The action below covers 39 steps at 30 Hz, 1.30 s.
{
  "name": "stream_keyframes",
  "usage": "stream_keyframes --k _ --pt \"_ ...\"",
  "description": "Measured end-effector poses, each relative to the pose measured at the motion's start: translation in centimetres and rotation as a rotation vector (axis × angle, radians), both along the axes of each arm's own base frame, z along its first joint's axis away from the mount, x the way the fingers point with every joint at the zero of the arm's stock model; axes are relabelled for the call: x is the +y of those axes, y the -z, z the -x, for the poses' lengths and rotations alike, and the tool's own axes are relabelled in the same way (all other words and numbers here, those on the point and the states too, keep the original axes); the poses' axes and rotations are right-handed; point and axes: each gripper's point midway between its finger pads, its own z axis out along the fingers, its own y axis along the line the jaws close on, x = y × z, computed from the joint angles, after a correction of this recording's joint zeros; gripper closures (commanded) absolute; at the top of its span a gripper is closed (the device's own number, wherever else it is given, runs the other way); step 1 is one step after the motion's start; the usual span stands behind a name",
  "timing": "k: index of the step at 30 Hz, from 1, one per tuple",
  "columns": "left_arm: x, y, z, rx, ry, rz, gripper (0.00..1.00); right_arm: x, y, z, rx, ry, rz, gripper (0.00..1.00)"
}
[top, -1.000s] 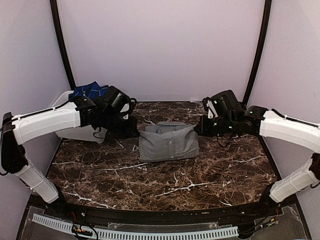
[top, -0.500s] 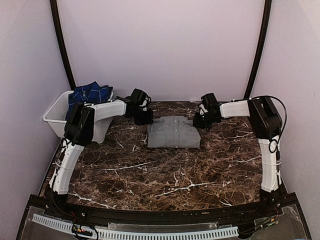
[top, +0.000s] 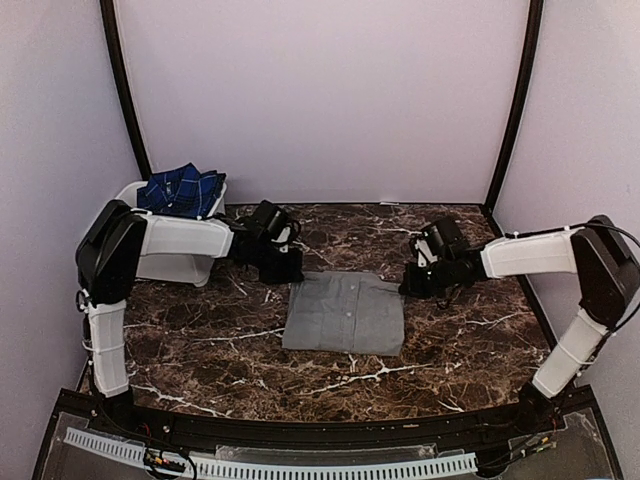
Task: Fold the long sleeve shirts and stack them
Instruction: Fold the 2/3-rectangle-folded shirt at the center of the board.
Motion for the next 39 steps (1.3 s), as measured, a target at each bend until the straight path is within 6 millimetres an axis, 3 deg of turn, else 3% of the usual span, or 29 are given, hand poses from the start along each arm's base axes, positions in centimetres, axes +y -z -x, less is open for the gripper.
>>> stream_keyframes --k 3,5,8,11,17,22,26,31,34,39 --pt "0.3 -2.3 4.7 -0.015 0.023 0.005 1.0 -0.2 -2.4 3.4 -0.038 -0.009 -0.018 1.0" --pt "0.8 -4.1 7.1 -0.029 0.032 0.022 1.0 -0.5 -4.8 4.6 -0.092 0.0 -0.051 1.0" --pt "1.6 -6.0 7.8 -0.067 0.012 0.051 1.0 -0.5 -8.0 4.8 -0.169 0.012 -0.102 1.0" --pt "1.8 -6.7 7.2 -0.1 -0.004 0.063 1.0 -0.2 -9.2 4.9 -0.197 0.007 -0.12 1.0" --pt "2.0 -6.7 6.9 -0.113 -0.016 0.056 1.0 0.0 -9.2 4.2 -0.196 0.013 -0.1 1.0" --pt "3.0 -6.2 5.9 -0.12 -0.051 0.032 1.0 1.2 -9.4 1.1 -0.211 0.032 -0.062 1.0" --pt "4.1 -4.2 3.9 -0.106 -0.08 0.005 1.0 2.6 -8.4 -2.2 -0.208 0.044 -0.032 1.0" --pt "4.8 -0.2 0.3 -0.08 -0.097 -0.045 1.0 3.5 -4.5 -6.4 -0.152 0.068 0.008 1.0" --pt "4.8 1.9 -0.3 -0.06 -0.089 -0.072 1.0 3.6 -3.2 -6.7 -0.122 0.065 0.014 1.0" --pt "4.7 2.5 -0.4 -0.06 -0.083 -0.085 1.0 4.1 -4.3 -6.4 -0.129 0.045 -0.021 1.0"
